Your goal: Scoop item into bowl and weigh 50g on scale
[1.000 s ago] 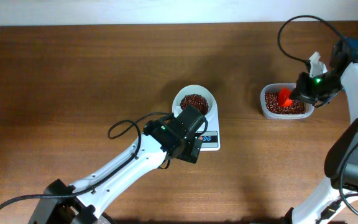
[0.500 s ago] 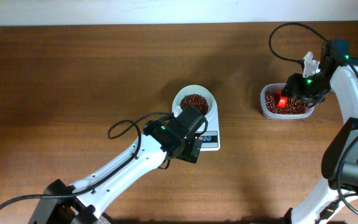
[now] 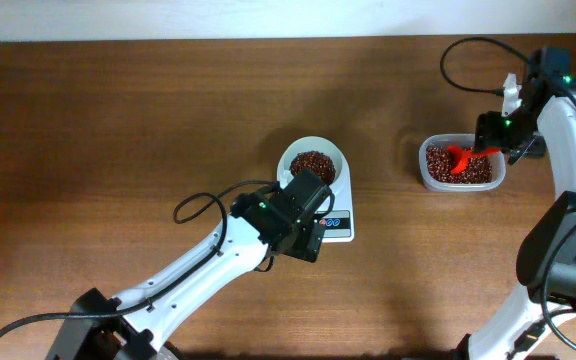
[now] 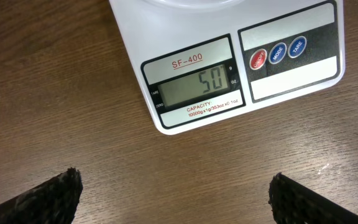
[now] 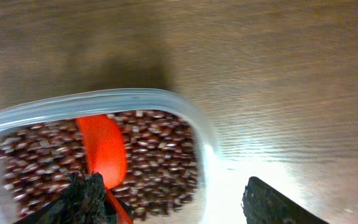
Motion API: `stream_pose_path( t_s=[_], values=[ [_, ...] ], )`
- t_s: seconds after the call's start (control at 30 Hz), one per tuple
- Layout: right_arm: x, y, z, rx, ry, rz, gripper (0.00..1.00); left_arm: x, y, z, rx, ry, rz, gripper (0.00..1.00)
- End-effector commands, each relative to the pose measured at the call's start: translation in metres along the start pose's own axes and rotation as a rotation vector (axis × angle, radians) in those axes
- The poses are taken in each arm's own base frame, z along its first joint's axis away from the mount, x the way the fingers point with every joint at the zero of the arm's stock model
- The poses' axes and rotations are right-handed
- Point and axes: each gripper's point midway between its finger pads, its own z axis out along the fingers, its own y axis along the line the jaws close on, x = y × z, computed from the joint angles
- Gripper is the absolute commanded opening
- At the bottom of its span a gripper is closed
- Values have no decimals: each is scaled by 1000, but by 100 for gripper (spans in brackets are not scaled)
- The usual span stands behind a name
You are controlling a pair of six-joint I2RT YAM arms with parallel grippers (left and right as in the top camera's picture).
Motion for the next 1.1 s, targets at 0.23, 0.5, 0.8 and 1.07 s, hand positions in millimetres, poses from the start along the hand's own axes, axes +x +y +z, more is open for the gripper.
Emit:
stream_pose_path(
  t_s=[0.23,0.5,0.8,1.07],
  values=[
    [-72,-17,-50,99,-250,10,82,0,1,0,-9,-5,-14,99],
    [-29,87,-55,-240,-79,-88,99,0,1,0,-9,-5,-13,99],
    [-34,100,-53,-248,-105,-118,99,0,1,0,-10,-5,-13,99],
    [-34,100,-53,-248,-105,-118,99,0,1,0,-9,-5,-13,99]
  ],
)
